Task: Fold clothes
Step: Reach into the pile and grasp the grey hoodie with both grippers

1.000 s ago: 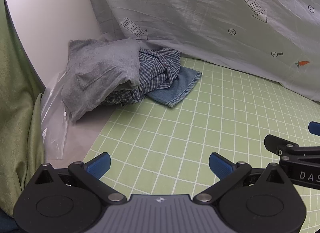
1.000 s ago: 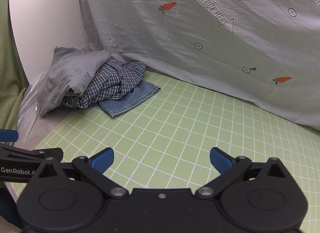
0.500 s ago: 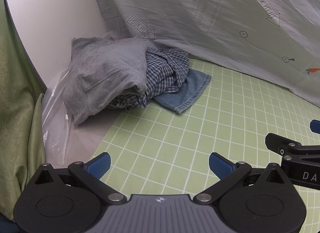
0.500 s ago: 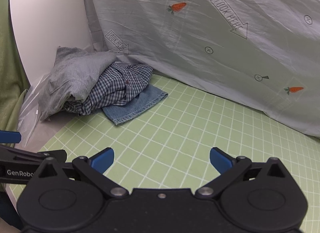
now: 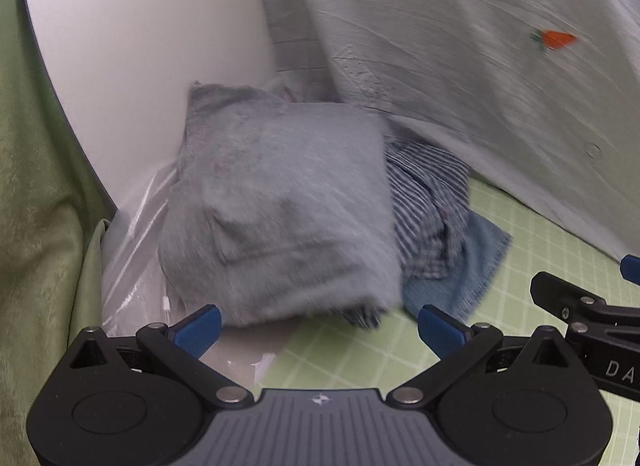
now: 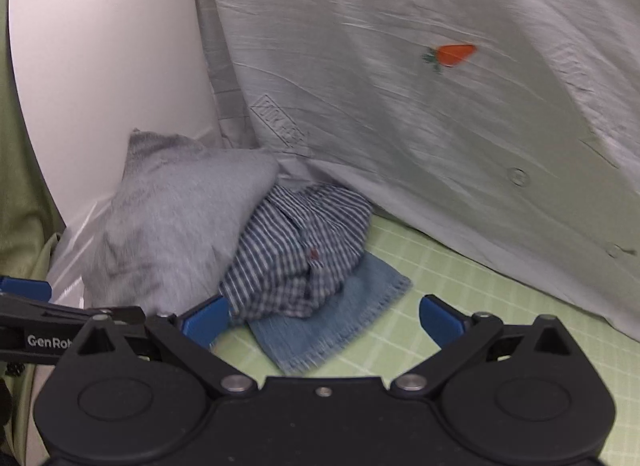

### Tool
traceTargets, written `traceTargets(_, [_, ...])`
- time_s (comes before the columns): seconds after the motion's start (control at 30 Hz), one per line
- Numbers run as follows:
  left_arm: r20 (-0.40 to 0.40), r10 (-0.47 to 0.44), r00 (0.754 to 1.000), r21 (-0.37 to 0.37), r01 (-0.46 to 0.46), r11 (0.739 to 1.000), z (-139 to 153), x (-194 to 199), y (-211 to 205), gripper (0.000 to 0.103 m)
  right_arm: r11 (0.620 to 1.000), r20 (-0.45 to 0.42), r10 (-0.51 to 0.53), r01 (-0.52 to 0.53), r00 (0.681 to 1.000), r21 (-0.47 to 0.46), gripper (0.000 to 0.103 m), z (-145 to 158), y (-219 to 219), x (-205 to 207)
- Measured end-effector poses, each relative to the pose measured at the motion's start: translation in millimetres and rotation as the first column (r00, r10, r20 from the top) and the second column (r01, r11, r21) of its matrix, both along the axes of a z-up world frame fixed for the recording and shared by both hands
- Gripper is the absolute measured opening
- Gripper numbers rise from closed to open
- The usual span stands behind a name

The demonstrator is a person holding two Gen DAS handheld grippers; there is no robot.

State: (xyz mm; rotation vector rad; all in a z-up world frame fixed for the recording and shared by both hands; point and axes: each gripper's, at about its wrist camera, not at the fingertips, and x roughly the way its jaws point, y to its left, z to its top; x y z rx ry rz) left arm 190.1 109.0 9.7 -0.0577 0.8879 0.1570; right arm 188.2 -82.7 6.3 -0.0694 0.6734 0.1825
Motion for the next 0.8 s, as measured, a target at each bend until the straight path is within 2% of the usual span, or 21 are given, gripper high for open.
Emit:
traceTargets(0.13, [-0.03,0.049,0.998,-0.04,-0.05,0.998,-13,39,24,0.095,0.997,-0.027,0.064,-0.063,0.998,0.049,0.094,-9,28,47])
traceTargets(0.23, [-0.07,0.086,0.994,-0.085,-0.092,0.992,-28,64,42,0.086,0.992,-0.066,0.106,-0.101,0.992,0.077,0.085,-21,48,81])
traceTargets(0.3, [-0.089,0.095,0.991,-0.135,-0.107,0.985,-38,75,54,0.074,0.986,-0.095,0.133,-0.122,0.987,0.11,0.08,-30,60,102])
traceTargets(0.5, [-0.128,0.091,0.988,-0.276,-0.124,0.953,-65,93,76,0.064,0.954,-0.211,0.206,-0.148,0.956,0.26,0.071,-63,88,158])
traceTargets(0.6, [-0.112,0.071,0.991,-0.279,-0.1,0.955,-67,90,75,0.06,0.929,-0.26,0.222,-0.123,0.94,0.349,0.059,-78,92,173])
traceTargets(0.67, [-0.106,0.068,0.992,-0.276,-0.095,0.957,-65,88,72,0.058,0.911,-0.26,0.247,-0.132,0.934,0.39,0.045,-81,90,172])
traceTargets(0.73, [-0.1,0.065,0.993,-0.272,-0.09,0.958,-64,86,70,0.052,0.918,-0.209,0.267,-0.182,0.941,0.353,0.02,-75,90,162])
traceTargets(0.8, [-0.092,0.057,0.994,-0.254,-0.079,0.964,-59,83,65,0.038,0.913,-0.17,0.271,-0.197,0.948,0.358,0.013,-66,84,151])
